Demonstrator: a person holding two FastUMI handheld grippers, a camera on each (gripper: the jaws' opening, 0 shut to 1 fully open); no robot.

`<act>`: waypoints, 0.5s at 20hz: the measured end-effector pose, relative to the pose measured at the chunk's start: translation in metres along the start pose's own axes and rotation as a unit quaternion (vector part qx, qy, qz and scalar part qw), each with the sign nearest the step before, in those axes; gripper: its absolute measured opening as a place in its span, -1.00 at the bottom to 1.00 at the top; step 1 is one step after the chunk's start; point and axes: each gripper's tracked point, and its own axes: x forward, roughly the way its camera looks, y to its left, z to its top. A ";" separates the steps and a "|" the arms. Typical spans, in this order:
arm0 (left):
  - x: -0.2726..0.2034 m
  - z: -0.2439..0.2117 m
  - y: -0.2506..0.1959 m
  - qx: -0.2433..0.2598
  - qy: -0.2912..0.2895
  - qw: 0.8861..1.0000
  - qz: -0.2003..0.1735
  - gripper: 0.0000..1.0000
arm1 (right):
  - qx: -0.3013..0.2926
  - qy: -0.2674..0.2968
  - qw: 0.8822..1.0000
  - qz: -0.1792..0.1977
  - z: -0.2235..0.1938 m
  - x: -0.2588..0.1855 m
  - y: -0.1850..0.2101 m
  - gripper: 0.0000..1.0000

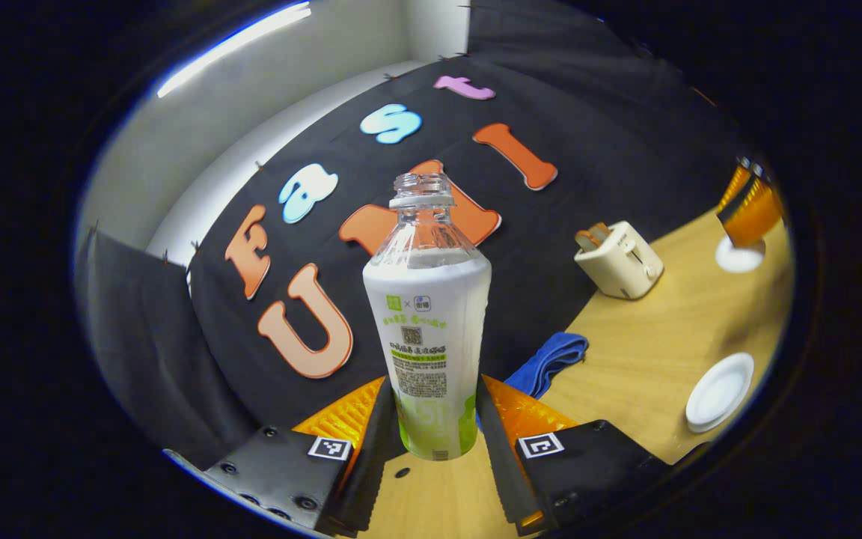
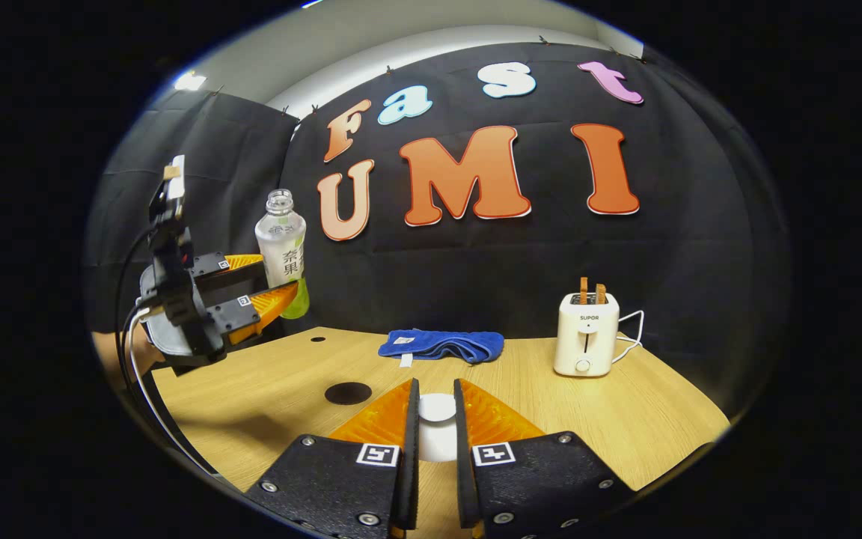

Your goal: Open the teacup lid with one hand, grasp the water bottle and pour water into the teacup with the other hand; after pouring, place the water bottle on the coaster and then close the teacup lid.

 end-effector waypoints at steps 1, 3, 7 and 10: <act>0.004 -0.004 0.000 -0.034 0.004 0.999 0.002 0.24 | 0.000 0.002 1.000 0.002 0.000 0.004 0.004 -0.57; 0.009 -0.015 0.000 -0.095 0.013 0.995 0.006 0.32 | -0.003 0.005 1.000 0.009 -0.002 0.009 0.013 -0.57; 0.030 -0.046 0.000 -0.207 0.043 0.977 0.012 0.32 | -0.009 0.011 1.000 0.018 -0.005 0.018 0.026 -0.57; 0.040 -0.072 -0.006 -0.267 0.073 0.961 0.009 0.32 | -0.014 0.015 1.000 0.022 -0.008 0.021 0.030 -0.57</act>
